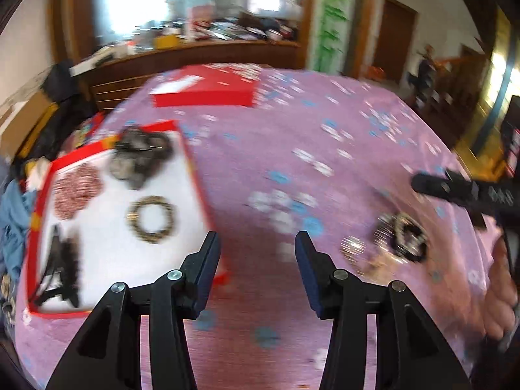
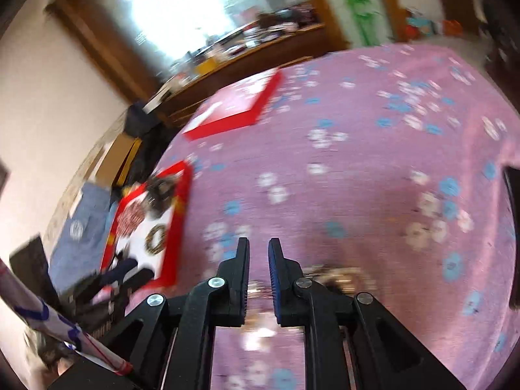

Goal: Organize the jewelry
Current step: 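Grasp a clear round hair clip with left tool while right tool moves toward pearl bracelets, then lower right tool over the pearl bracelets while left tool holds the clear clip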

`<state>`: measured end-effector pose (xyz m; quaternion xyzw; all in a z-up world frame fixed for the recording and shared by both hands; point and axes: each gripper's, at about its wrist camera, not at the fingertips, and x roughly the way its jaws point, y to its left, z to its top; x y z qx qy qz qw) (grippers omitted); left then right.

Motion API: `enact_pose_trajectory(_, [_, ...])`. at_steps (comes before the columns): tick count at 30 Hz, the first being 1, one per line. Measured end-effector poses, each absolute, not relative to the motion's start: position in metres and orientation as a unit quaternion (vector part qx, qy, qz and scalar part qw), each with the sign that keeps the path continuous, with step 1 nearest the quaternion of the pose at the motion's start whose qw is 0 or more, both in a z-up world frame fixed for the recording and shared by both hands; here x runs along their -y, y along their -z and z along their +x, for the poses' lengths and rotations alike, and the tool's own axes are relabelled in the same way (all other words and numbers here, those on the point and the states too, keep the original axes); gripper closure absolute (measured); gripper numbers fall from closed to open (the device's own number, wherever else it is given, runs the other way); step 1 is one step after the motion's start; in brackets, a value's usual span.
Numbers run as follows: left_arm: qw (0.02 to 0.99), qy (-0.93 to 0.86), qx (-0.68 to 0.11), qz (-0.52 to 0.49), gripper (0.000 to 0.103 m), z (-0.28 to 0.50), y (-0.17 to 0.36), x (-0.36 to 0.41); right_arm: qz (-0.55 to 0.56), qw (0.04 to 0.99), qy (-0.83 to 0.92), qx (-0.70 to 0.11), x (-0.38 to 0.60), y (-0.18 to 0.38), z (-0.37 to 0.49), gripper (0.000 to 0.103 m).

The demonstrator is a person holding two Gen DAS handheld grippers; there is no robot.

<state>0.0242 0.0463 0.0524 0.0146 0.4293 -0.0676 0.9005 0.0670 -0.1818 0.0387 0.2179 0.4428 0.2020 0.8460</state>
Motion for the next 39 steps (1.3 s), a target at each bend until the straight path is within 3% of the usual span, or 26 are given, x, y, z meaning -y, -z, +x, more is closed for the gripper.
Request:
enact_pose_trajectory(3, [0.886,0.109,-0.449,0.043,0.045,0.027,-0.045,-0.015,0.248,0.836,-0.189,-0.451,0.201,-0.026,0.075,0.089])
enact_pose_trajectory(7, [0.875,0.138,-0.46,0.064,0.044,0.02,-0.035,0.015,0.276,0.824,-0.189,-0.457,0.212,-0.021,0.078,0.089])
enact_pose_trajectory(10, [0.869,0.156,-0.463,0.073,0.038,0.014,-0.027,0.03,0.279,0.825,-0.195,-0.452,0.212,-0.025,0.075,0.089])
enact_pose_trajectory(15, [0.862,0.154,-0.469,0.116,0.036,0.011,-0.004,0.059,0.275,0.832,-0.193,-0.441,0.212,-0.03,0.068,0.075])
enact_pose_trajectory(17, [0.864,0.139,-0.466,0.129,0.036,0.014,0.005,0.066,0.274,0.832,-0.189,-0.443,0.213,-0.029,0.068,0.075])
enact_pose_trajectory(19, [0.868,0.132,-0.46,0.134,0.042,0.015,0.008,0.068,0.269,0.833,-0.182,-0.448,0.213,-0.027,0.068,0.075])
enact_pose_trajectory(21, [0.875,0.125,-0.452,0.124,0.071,0.018,0.009,0.063,0.263,0.833,-0.176,-0.454,0.213,-0.025,0.069,0.075])
enact_pose_trajectory(23, [0.879,0.121,-0.449,0.101,0.075,0.021,0.004,0.052,0.257,0.83,-0.175,-0.462,0.21,-0.022,0.071,0.075])
enact_pose_trajectory(33, [0.914,0.038,-0.404,0.01,0.075,0.04,-0.016,-0.029,0.184,0.83,-0.152,-0.504,0.181,0.0,0.081,0.074])
enact_pose_trajectory(39, [0.917,0.034,-0.397,-0.008,0.075,0.04,-0.012,-0.038,0.224,0.803,-0.302,-0.462,0.163,-0.016,0.07,0.069])
